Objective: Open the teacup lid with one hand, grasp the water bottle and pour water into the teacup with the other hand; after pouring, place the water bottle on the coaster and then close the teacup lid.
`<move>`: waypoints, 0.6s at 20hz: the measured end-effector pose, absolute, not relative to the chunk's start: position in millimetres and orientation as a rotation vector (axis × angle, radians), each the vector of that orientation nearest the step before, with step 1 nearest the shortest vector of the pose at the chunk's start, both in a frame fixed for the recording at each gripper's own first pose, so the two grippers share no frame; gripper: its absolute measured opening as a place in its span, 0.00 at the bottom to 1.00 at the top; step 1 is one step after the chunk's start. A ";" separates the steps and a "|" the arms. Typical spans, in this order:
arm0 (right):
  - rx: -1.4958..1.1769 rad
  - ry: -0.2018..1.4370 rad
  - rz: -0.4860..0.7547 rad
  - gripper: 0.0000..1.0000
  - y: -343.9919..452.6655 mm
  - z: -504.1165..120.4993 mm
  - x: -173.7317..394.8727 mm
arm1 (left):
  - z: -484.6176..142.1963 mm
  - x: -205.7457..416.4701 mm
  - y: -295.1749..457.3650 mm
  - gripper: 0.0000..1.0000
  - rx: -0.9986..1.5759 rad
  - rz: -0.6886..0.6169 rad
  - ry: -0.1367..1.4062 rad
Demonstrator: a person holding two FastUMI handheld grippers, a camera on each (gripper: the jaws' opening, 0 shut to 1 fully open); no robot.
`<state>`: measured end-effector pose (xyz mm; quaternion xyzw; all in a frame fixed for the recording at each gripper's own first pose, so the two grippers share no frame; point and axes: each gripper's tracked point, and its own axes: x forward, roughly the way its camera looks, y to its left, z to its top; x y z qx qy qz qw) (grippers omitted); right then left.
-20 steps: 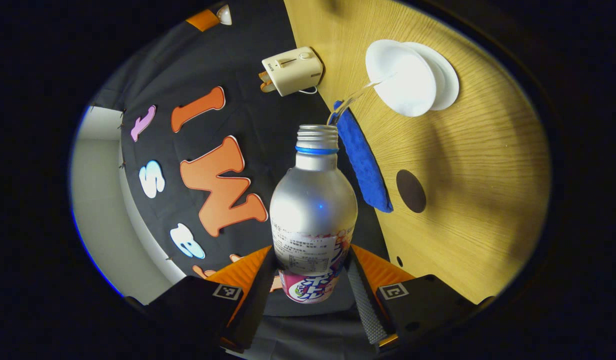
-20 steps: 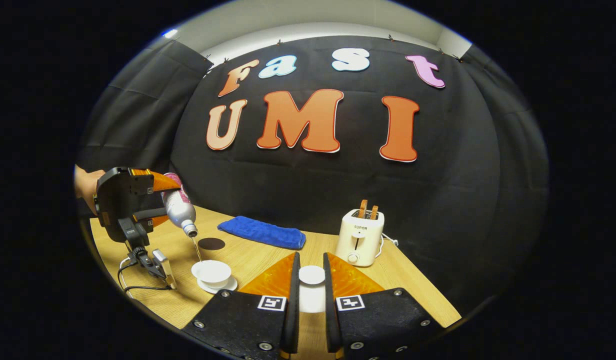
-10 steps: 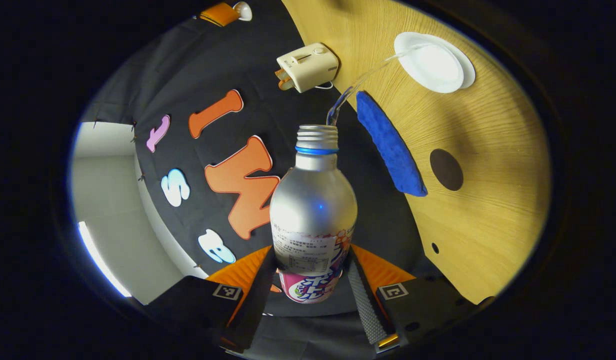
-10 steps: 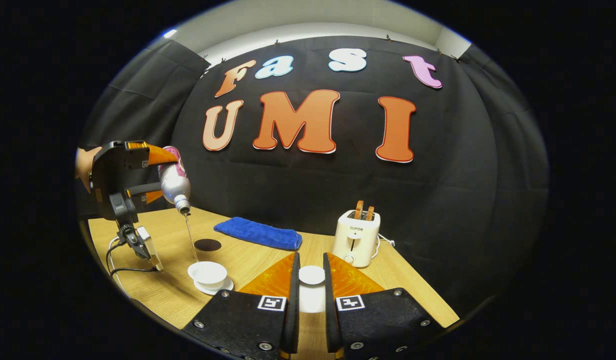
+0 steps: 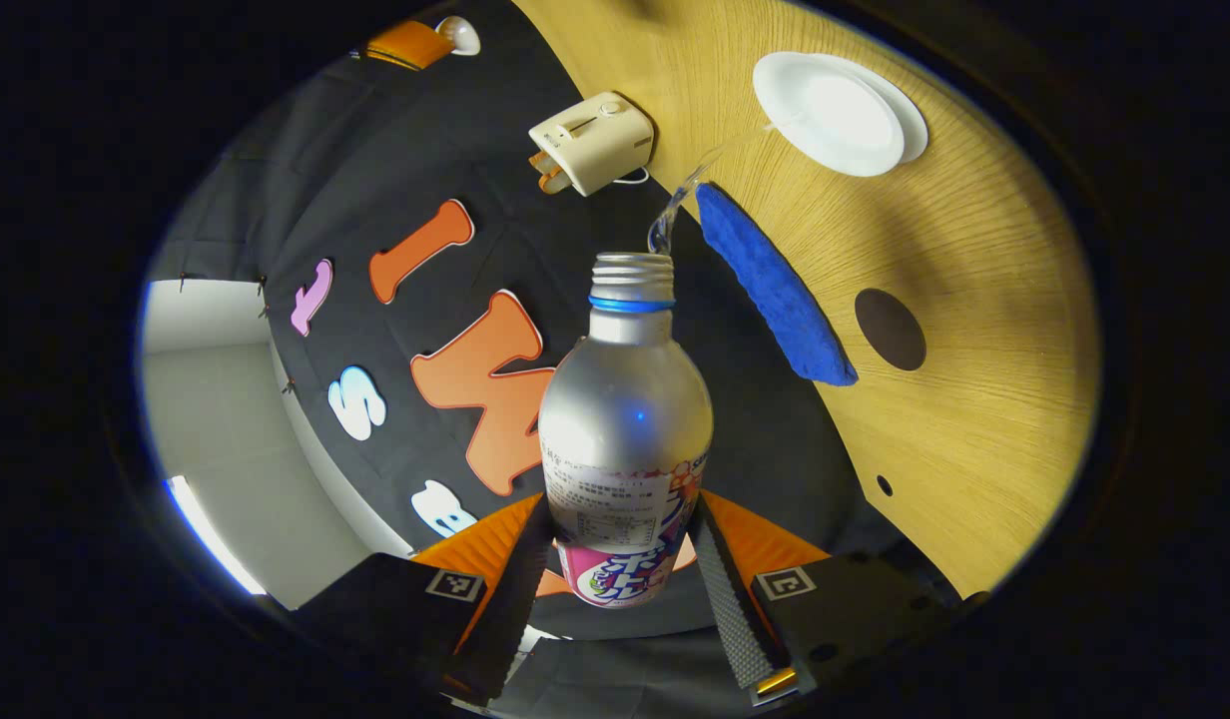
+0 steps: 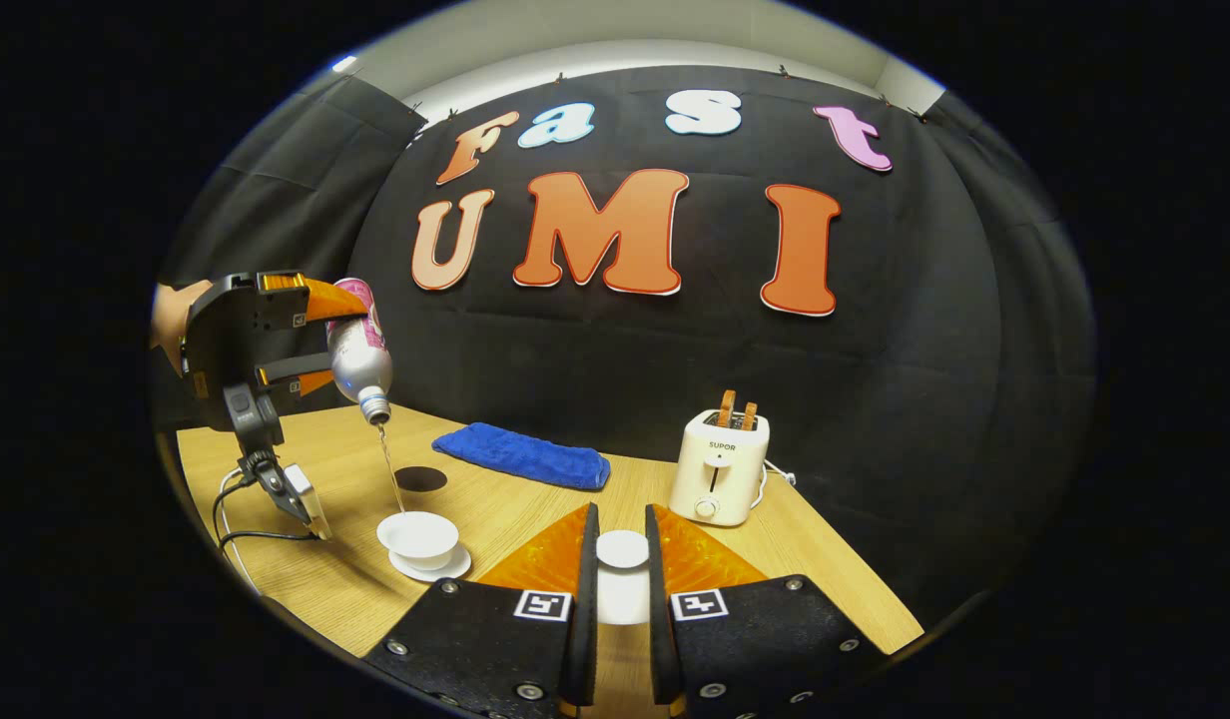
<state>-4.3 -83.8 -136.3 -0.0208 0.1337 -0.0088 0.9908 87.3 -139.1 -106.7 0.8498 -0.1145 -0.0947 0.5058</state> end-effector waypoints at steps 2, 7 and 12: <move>-0.018 0.278 -0.005 0.22 -77.2 -141.7 -4.9 | -117.3 84.1 -147.2 0.80 2.044 -0.251 -0.282; -0.027 0.290 0.010 0.22 -69.3 -147.2 -3.9 | -141.5 78.8 -160.7 0.84 2.033 -0.295 -0.284; -0.035 0.289 0.015 0.22 -65.5 -146.0 -0.2 | -152.4 79.0 -162.6 0.87 2.048 -0.294 -0.292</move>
